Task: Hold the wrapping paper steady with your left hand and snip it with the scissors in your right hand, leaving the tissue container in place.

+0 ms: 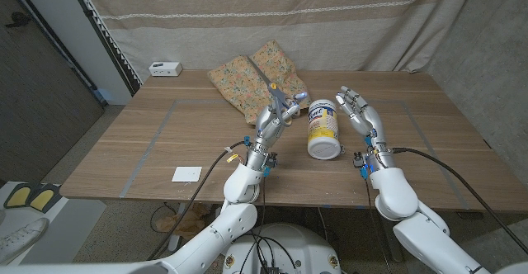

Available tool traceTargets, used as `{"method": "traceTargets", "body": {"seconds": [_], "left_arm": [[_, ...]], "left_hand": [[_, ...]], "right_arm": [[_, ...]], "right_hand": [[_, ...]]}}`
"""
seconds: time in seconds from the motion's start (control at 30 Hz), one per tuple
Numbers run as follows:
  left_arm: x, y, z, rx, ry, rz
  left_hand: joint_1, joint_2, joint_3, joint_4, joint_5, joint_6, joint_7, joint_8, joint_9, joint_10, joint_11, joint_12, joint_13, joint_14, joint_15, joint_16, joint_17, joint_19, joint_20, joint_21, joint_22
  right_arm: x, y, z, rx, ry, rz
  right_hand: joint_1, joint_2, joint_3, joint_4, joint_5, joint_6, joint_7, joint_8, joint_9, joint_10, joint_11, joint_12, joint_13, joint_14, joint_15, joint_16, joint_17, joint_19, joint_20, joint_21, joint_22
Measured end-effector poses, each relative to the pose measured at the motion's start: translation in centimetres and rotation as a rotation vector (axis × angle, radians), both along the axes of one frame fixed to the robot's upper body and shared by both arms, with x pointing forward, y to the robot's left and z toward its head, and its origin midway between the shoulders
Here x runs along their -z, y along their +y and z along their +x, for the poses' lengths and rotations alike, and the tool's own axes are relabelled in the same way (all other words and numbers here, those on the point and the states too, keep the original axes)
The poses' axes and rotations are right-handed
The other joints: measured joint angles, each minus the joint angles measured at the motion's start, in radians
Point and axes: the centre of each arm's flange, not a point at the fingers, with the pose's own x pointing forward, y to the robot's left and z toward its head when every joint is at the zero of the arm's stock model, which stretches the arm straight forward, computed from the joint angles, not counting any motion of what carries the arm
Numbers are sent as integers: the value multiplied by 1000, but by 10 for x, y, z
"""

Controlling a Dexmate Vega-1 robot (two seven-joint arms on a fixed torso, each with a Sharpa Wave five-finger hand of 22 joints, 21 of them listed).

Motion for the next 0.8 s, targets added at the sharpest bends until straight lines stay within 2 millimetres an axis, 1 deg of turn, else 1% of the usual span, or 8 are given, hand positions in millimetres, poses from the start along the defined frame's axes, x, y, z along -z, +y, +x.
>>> {"method": "traceTargets", "body": {"seconds": [0.07, 0.13, 0.2, 0.4, 0.53, 0.6, 0.7, 0.8], "left_arm": [[2, 1, 0, -2, 4, -3], [3, 2, -1, -4, 4, -5], [4, 2, -2, -6, 4, -8], [9, 3, -5, -10, 12, -15], [12, 3, -6, -11, 21, -19], [14, 2, -7, -12, 25, -22], [15, 2, -7, -11, 29, -30], [18, 1, -6, -6, 38, -39]], "left_hand": [[0, 0, 18, 4, 2, -9, 9, 7, 0, -1, 0, 23, 58, 16, -3, 0, 24, -8, -7, 0, 5], [-17, 17, 36, 14, 18, -41, 41, 14, 0, -26, 9, 60, 130, 22, -1, 0, 61, -20, -1, 0, 13], [-24, 24, 36, 14, 27, -56, 56, 5, 0, -39, 9, 87, 168, 22, 0, 0, 79, -26, -3, 0, 16], [-49, 47, 38, 12, 40, -84, 83, 14, 1, -63, 1, 94, 244, 52, -7, 19, 126, -33, 0, 0, 16], [-64, 56, 38, 12, 50, -101, 83, 13, 1, -121, -7, 215, 378, 82, -11, 73, 225, -38, -5, 0, 20], [-65, 59, 1, 21, 59, -101, 82, -3, 22, -155, -25, 277, 525, 54, -9, 138, 354, -41, -2, 0, 29], [-40, 92, -84, 10, 62, -109, 47, -41, 110, -187, -29, 277, 745, 13, -4, 285, 589, -41, -2, 13, 48], [-34, 97, -121, 9, 73, -109, 41, -56, 110, -187, -29, 278, 844, -4, 0, 377, 722, -41, -2, 20, 59]], "right_arm": [[0, 0, 0, 0, 0, 0], [1, 1, 0, -1, 1, 0], [1, 2, -1, -3, 2, -3], [4, 3, -1, -5, 13, -11], [5, 5, -2, -7, 19, -17], [6, 5, -2, -6, 21, -18], [7, 7, -2, -9, 27, -25], [7, 8, -2, -9, 30, -29]], "right_hand": [[0, 0, 0, 0, 0, 0, 0, 0, 0, 0, 0, 0, -1, 0, 0, 0, 0, 0, 0, 0, 0], [0, 0, 0, 0, 0, 0, 0, 0, -3, 0, 0, 0, -5, 0, 0, 0, 0, 0, 0, 0, 0], [0, 0, 0, 0, 4, 0, 0, 0, -5, -3, -3, 0, -5, -6, 1, 0, -4, 0, 0, 0, 0], [0, 0, 0, 0, 4, -7, 0, 0, -5, -11, 0, 0, -5, -11, 0, 0, -5, 0, 0, -8, 0], [0, 0, 0, 0, 4, -7, 0, 0, -5, -11, 0, 0, -5, -19, 3, 0, -5, 0, 0, -8, 0], [0, 0, 0, 0, 4, -7, 0, 0, -5, -11, 0, 0, -5, -22, 0, 0, -5, 0, 0, -8, 0], [0, 0, -2, -2, 8, -9, -2, 0, -5, -16, -6, 0, -5, -22, 0, -7, -9, 0, 0, -8, 0], [0, 0, -4, -4, 8, -14, 0, 0, -5, -16, -5, 0, -5, -22, 0, -7, -9, 0, 0, -8, 0]]}}
